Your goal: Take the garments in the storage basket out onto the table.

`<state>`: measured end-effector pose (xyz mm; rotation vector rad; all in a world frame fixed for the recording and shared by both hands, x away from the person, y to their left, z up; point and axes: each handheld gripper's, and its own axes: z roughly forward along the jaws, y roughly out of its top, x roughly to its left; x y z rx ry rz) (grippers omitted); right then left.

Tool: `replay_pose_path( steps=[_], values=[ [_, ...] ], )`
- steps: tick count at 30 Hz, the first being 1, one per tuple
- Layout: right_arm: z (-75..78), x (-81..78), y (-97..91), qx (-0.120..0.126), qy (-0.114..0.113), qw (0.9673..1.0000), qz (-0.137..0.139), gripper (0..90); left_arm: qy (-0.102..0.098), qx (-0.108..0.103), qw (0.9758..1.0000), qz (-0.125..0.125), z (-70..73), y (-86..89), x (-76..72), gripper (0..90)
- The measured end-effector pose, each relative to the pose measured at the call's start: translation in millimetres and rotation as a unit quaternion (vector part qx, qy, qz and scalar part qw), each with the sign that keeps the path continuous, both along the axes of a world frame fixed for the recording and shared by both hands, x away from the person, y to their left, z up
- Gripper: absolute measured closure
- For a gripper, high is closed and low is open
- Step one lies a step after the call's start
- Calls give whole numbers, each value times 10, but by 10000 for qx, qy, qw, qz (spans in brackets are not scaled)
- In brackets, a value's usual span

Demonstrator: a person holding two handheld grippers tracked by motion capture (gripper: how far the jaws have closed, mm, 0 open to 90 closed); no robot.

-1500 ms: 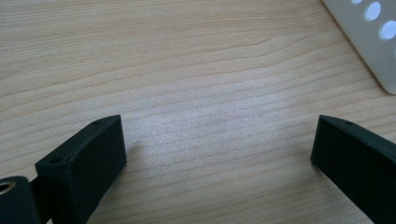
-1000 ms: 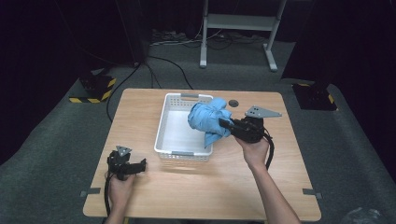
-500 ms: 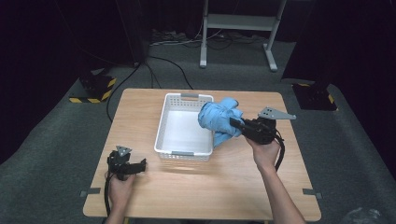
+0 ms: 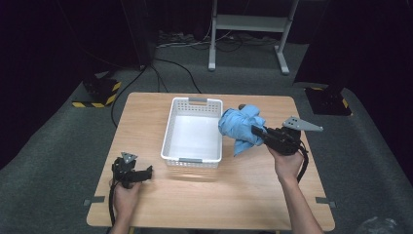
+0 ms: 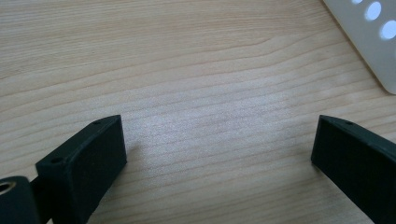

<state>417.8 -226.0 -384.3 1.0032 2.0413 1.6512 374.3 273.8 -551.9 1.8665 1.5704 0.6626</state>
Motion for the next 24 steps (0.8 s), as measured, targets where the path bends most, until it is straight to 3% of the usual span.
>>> replay_pose_path(
  steps=[12,24],
  values=[
    [-6,-90,-229,27,-41,9997,-252,801,0,3,10000,1,0,0,0,33],
    [-71,-158,-322,-15,-62,9991,-425,801,0,3,10000,1,0,0,0,33]
  ],
)
